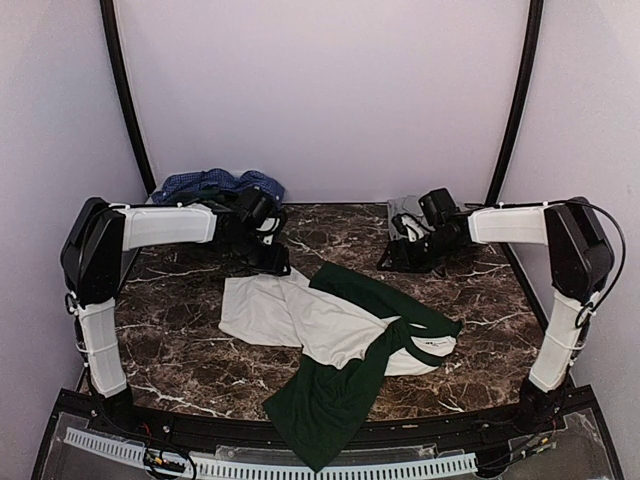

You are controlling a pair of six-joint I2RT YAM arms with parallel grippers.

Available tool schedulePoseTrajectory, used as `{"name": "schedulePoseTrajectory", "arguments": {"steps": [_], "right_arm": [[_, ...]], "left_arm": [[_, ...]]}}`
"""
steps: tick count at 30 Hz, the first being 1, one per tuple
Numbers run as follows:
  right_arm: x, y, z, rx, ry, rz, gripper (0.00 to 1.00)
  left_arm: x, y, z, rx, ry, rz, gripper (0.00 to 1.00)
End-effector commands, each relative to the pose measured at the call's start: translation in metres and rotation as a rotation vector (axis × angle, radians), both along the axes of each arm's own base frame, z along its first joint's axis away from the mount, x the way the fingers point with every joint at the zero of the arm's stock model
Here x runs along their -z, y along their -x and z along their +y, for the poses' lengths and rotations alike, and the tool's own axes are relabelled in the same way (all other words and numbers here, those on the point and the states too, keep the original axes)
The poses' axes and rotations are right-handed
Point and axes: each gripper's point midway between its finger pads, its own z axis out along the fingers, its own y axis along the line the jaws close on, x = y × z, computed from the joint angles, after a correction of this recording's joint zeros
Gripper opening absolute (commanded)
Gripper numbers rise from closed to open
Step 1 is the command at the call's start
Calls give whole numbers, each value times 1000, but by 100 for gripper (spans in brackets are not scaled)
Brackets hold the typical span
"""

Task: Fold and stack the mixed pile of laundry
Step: Pick up the crumpled T-shirt from the center of the board.

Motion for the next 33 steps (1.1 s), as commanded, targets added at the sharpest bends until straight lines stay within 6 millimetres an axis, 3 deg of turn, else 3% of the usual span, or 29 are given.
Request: {"name": "schedulePoseTrajectory", "arguments": {"steps": [1, 6, 11, 14, 16, 18, 19, 20, 21, 22, 23, 24, 25, 26, 27, 28, 30, 33], "right_arm": [[9, -11, 13, -27, 34, -32, 75], [23, -12, 20, -43, 63, -21, 75], [34, -14, 27, -55, 85, -15, 75], [41, -15, 29, -60, 104, -14, 73], [46, -16, 29, -61, 111, -12, 72], [53, -16, 30, -67, 123, -2, 70], [56, -16, 30, -69, 129, 1, 70], [58, -16, 30, -68, 135, 1, 69], [59, -17, 29, -68, 139, 1, 69], [58, -17, 29, -67, 140, -3, 69], [56, -18, 30, -68, 136, -8, 69], [54, -19, 31, -70, 131, -16, 68], [51, -20, 33, -74, 126, -22, 68], [49, -22, 35, -79, 123, -27, 68], [46, -24, 36, -84, 120, -32, 68], [43, -25, 39, -91, 115, -39, 68], [37, -30, 44, -102, 109, -53, 68], [34, -34, 53, -130, 106, -64, 67]], "left_arm": [[2, -1, -10, 3, 23, 34, 60], [23, 4, -14, 3, 35, 97, 56], [31, 8, -27, 30, 101, 134, 43], [28, 9, -28, 32, 103, 136, 17], [13, 13, -30, 48, 128, 121, 4], [-8, 23, -26, 55, 133, 90, 0], [-19, 34, -20, 62, 125, 79, 0], [-16, 47, -14, 66, 109, 98, 0], [-33, 58, -9, 75, 124, 83, 0], [-24, 76, -3, 86, 110, 118, 0], [-36, 91, 1, 96, 124, 120, 0], [-24, 112, 7, 109, 103, 165, 0], [-31, 127, 11, 118, 112, 175, 0], [-18, 149, 14, 140, 85, 218, 0], [-21, 164, 18, 144, 79, 236, 0], [-8, 187, 21, 170, 48, 275, 0], [-2, 222, 25, 200, 35, 335, 0], [6, 262, 30, 206, 42, 418, 0]]}}
